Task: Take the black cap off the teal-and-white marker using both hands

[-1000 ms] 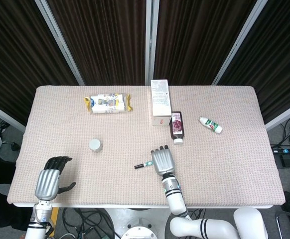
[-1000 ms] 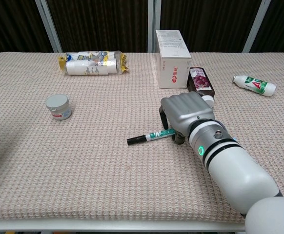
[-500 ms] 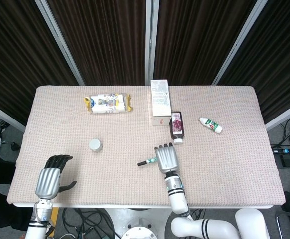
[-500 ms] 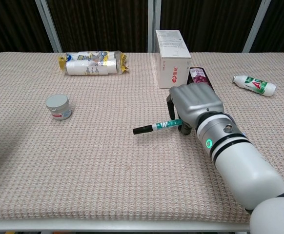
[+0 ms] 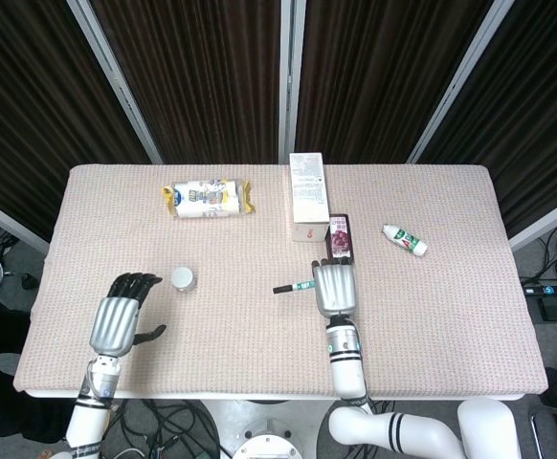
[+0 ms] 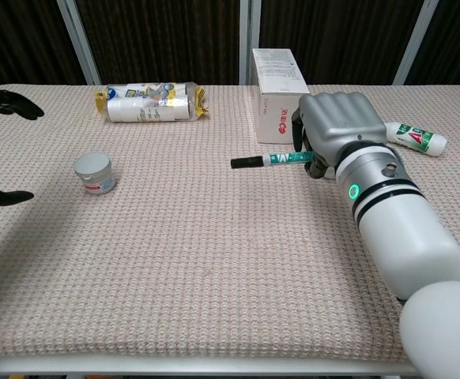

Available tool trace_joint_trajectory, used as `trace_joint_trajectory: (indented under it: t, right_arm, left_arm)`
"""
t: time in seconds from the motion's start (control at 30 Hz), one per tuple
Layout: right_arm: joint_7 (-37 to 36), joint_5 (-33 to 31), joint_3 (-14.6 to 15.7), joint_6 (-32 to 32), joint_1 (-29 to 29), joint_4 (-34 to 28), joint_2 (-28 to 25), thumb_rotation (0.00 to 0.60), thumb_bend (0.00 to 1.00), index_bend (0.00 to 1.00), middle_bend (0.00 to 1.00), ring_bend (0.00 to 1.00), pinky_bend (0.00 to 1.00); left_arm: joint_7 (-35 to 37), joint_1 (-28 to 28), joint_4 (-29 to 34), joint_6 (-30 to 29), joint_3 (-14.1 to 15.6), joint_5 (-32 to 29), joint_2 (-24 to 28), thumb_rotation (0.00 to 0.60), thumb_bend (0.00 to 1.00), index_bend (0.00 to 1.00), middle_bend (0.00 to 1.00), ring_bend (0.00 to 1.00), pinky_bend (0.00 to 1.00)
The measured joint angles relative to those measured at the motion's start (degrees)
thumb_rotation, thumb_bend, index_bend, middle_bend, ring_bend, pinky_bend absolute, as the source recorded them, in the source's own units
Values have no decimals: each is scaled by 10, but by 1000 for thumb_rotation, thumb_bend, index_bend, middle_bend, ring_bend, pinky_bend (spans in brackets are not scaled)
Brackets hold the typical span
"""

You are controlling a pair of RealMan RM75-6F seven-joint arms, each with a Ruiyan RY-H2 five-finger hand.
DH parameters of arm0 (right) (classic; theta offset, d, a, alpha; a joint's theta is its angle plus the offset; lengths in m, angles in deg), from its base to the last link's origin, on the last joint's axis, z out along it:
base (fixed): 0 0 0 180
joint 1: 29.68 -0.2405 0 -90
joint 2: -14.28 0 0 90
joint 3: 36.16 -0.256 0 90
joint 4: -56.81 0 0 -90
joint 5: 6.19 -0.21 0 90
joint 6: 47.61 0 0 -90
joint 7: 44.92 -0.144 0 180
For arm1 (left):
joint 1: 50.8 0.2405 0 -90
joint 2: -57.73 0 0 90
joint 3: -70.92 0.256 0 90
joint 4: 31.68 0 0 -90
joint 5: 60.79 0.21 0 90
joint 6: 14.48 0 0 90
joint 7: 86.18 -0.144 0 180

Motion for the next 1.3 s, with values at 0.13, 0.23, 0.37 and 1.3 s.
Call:
trace_joint_trajectory:
  t: [0.13, 0.23, 0.37, 1.3]
  right_arm:
    - [9, 1, -17, 4, -13, 1, 3, 600, 306, 662, 593, 445, 375]
    - [17, 0, -27, 3, -25, 11, 7, 600, 307, 662, 593, 445, 375]
    - [18, -7, -49, -3, -45, 33, 19, 600, 308, 662, 593, 443, 375]
    - [-50, -112, -112, -18, -259, 211, 112, 600, 327, 664, 593, 442, 377]
  left_arm:
    - [-46, -17, 5, 6, -27, -30, -18, 600, 135, 239, 219, 152, 158]
    - [-90, -37, 5, 15, -53, -67, -38, 600, 154, 239, 219, 153, 171]
    - [-137, -69, -4, 31, -82, -112, -58, 600, 158, 244, 227, 157, 178]
    - [-189, -177, -108, -3, -141, -168, -154, 600, 210, 421, 410, 308, 295]
